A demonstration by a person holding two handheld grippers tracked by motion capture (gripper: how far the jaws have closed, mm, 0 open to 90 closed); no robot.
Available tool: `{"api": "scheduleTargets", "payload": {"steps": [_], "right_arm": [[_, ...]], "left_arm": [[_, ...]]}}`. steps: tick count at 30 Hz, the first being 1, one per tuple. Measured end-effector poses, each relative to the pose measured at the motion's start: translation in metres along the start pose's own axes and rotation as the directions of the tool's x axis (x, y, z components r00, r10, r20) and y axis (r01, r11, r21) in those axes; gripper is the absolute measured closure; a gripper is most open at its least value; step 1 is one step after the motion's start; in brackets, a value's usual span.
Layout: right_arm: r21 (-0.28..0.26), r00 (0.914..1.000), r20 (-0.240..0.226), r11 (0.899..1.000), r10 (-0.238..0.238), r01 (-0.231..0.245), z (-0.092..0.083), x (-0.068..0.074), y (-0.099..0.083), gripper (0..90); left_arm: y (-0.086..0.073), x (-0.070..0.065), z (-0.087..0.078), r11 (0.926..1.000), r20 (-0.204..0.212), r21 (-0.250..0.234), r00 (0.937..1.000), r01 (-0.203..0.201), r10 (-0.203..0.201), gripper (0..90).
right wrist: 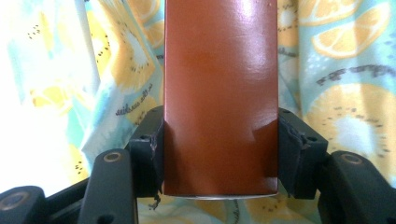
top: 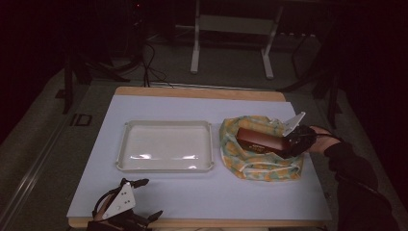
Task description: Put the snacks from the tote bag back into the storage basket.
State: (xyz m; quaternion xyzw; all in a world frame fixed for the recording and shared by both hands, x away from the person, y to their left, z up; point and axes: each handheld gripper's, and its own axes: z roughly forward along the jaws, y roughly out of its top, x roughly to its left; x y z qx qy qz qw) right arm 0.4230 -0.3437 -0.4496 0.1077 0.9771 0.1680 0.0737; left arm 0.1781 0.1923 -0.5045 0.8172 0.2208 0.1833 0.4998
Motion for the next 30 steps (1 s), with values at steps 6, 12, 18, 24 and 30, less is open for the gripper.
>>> {"api": "scheduleTargets", "payload": {"steps": [6, 12, 18, 24, 30], "right_arm": [[-0.01, 1.0, 0.008, 1.0, -0.003, 0.003, -0.011, 0.0, 0.004, 42.8], [-0.014, 0.9999, 0.013, 1.0, -0.009, 0.009, -0.022, -0.001, 0.007, 42.8], [-0.026, 0.9996, 0.026, 1.0, -0.007, 0.008, -0.036, 0.0, 0.01, 42.8], [-0.047, 0.998, 0.063, 0.999, -0.007, 0.01, -0.05, 0.0, 0.016, 42.8], [-0.047, 0.9974, 0.069, 0.999, -0.019, 0.022, -0.061, 0.0, 0.024, 42.8]], "left_arm": [[0.0, 0.0, 0.0, 1.0, 0.006, -0.002, 1.0, 0.0, 0.0, 0.0], [0.0, 0.0, 0.0, 1.0, 0.006, -0.001, 1.0, 0.003, -0.003, 0.0], [0.001, -0.001, 0.0, 1.0, 0.001, -0.009, 1.0, -0.001, 0.001, 0.0], [0.001, -0.001, 0.0, 1.0, 0.01, -0.002, 0.9999, -0.005, 0.005, 0.0], [0.001, -0.001, 0.0, 1.0, 0.012, -0.003, 0.9999, -0.005, 0.005, 0.0]]}}
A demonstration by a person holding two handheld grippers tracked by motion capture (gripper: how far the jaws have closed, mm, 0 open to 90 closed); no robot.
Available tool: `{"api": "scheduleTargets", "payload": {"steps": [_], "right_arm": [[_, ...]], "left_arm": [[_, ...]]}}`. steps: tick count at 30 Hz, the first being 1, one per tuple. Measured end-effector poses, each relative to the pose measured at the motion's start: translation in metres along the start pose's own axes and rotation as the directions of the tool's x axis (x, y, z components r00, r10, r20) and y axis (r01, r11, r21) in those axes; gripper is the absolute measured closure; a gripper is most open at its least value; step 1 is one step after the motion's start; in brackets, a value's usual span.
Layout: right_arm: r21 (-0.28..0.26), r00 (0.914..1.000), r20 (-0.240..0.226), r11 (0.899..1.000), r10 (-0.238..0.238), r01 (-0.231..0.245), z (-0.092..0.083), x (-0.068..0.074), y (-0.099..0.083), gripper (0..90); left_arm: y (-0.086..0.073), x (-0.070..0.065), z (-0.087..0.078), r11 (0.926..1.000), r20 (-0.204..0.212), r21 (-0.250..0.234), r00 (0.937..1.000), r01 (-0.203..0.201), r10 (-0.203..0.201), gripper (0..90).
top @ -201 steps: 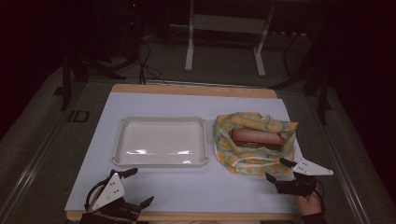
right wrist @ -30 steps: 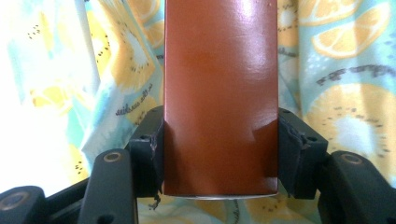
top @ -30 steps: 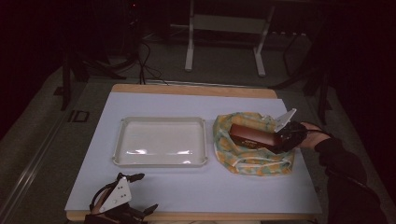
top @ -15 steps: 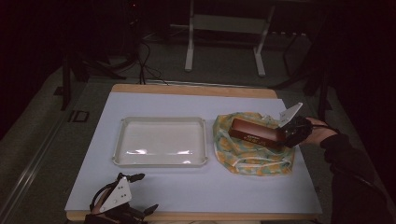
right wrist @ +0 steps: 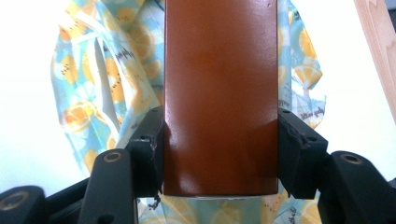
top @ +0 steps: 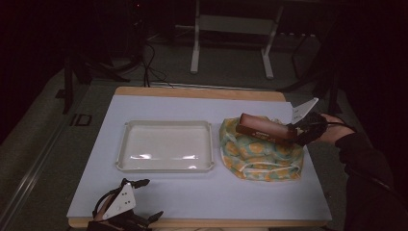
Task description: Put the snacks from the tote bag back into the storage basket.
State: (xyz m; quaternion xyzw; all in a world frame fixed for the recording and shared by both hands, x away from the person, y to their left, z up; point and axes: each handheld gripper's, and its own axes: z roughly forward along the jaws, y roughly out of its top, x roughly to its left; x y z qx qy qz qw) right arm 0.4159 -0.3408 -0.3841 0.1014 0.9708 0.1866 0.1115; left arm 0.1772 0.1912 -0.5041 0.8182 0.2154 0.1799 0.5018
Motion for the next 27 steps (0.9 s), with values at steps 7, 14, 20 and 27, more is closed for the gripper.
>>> {"api": "scheduleTargets", "payload": {"steps": [7, 14, 20, 27], "right_arm": [[-0.006, 0.9999, -0.001, 1.0, -0.014, 0.014, -0.012, 0.0, 0.012, 42.8], [-0.001, 0.9991, -0.005, 0.999, -0.042, 0.042, -0.023, 0.0, 0.03, 42.8], [-0.012, 0.9972, 0.009, 0.997, -0.074, 0.074, -0.028, 0.001, 0.046, 42.8], [-0.035, 0.993, 0.009, 0.992, -0.117, 0.118, -0.029, 0.004, 0.068, 42.8]], "left_arm": [[0.0, 0.0, 0.0, 1.0, 0.006, 0.001, 1.0, -0.004, 0.003, 0.0], [0.0, -0.001, 0.001, 1.0, 0.01, 0.0, 0.9999, -0.006, 0.006, 0.0], [0.0, -0.001, 0.001, 1.0, 0.015, 0.002, 0.9999, -0.009, 0.009, 0.0], [0.0, -0.001, 0.001, 0.9999, 0.02, 0.004, 0.9997, -0.013, 0.013, 0.0]]}}
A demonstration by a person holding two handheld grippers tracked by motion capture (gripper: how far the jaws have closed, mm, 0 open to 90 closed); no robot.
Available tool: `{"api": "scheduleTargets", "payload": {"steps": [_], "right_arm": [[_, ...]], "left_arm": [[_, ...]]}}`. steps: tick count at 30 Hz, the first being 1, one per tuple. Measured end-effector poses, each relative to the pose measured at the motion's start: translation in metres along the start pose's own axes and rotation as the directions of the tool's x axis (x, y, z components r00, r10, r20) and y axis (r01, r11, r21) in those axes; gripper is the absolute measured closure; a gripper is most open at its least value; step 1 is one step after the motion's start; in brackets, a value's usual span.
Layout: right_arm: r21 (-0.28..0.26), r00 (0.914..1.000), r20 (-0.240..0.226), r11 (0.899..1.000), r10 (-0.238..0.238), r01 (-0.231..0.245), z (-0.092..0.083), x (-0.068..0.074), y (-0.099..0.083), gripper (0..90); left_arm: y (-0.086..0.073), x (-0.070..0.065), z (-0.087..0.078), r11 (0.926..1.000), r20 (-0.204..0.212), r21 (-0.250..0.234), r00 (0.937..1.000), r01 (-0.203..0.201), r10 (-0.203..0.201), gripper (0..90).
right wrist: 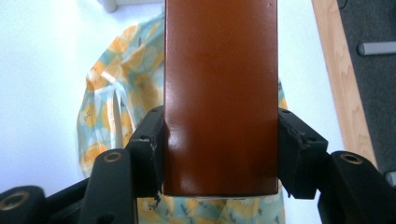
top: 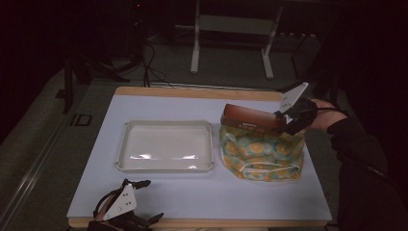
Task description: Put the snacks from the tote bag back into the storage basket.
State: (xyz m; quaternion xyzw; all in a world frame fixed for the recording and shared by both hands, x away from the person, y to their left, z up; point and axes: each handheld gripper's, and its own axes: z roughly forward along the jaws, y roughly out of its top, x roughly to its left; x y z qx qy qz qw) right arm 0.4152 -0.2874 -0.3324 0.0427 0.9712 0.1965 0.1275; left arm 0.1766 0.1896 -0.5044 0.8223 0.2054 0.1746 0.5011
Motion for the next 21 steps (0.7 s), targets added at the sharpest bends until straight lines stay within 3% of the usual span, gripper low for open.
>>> {"api": "scheduleTargets", "payload": {"steps": [14, 21], "right_arm": [[-0.003, 0.9948, -0.012, 0.995, -0.101, 0.101, 0.001, 0.002, 0.048, 42.8], [-0.004, 0.9914, -0.028, 0.992, -0.128, 0.128, 0.008, 0.005, 0.061, 42.8]], "left_arm": [[0.0, -0.001, 0.0, 1.0, 0.011, 0.0, 0.9999, -0.006, 0.006, 0.0], [0.0, -0.001, 0.0, 1.0, 0.012, 0.001, 0.9999, -0.009, 0.009, 0.0]]}}
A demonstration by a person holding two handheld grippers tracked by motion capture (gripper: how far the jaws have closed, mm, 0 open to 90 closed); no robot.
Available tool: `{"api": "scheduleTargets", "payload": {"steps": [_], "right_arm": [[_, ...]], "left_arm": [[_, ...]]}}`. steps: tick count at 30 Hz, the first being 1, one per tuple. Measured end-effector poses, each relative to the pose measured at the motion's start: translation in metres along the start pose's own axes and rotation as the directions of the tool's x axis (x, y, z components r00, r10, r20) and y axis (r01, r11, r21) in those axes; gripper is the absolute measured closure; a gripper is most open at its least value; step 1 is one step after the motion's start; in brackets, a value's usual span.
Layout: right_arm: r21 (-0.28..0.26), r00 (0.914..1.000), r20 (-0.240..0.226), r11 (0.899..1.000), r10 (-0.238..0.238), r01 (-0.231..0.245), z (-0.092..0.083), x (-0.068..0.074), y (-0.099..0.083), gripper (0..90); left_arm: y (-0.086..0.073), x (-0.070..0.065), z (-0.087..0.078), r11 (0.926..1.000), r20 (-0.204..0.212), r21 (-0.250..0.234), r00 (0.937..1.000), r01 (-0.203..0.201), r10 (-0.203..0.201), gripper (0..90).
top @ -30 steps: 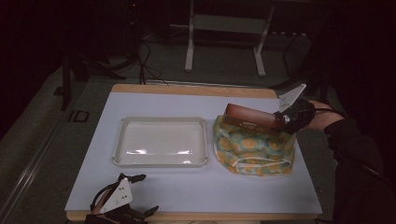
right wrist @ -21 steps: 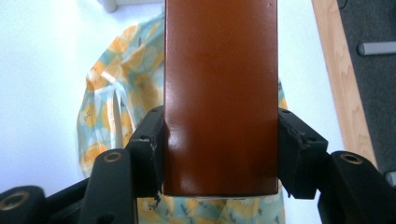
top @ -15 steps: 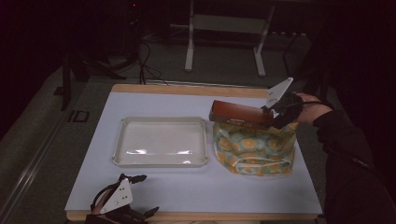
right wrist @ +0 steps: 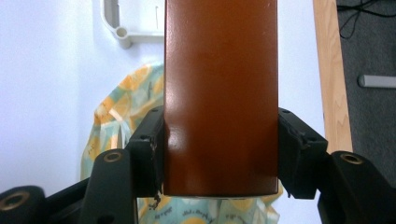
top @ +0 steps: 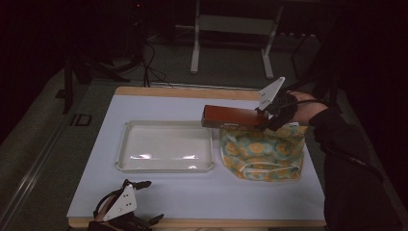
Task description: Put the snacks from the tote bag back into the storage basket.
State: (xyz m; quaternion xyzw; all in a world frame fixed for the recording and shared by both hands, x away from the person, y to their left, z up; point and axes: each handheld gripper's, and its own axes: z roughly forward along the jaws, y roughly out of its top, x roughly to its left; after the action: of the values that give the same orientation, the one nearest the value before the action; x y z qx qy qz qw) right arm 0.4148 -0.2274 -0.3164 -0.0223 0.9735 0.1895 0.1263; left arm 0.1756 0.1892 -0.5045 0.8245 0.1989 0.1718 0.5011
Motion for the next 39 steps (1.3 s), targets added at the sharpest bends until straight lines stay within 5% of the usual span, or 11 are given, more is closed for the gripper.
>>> {"api": "scheduleTargets", "payload": {"steps": [23, 39], "right_arm": [[-0.025, 0.9928, -0.047, 0.994, -0.11, 0.109, 0.029, 0.004, 0.059, 42.8], [-0.074, 0.9771, -0.078, 0.978, -0.198, 0.193, 0.054, 0.013, 0.101, 42.8]], "left_arm": [[0.0, -0.001, -0.001, 1.0, 0.011, -0.003, 0.9999, -0.005, 0.005, 0.0], [0.0, -0.002, -0.001, 0.9999, 0.019, -0.007, 0.9998, -0.01, 0.01, 0.0]]}}
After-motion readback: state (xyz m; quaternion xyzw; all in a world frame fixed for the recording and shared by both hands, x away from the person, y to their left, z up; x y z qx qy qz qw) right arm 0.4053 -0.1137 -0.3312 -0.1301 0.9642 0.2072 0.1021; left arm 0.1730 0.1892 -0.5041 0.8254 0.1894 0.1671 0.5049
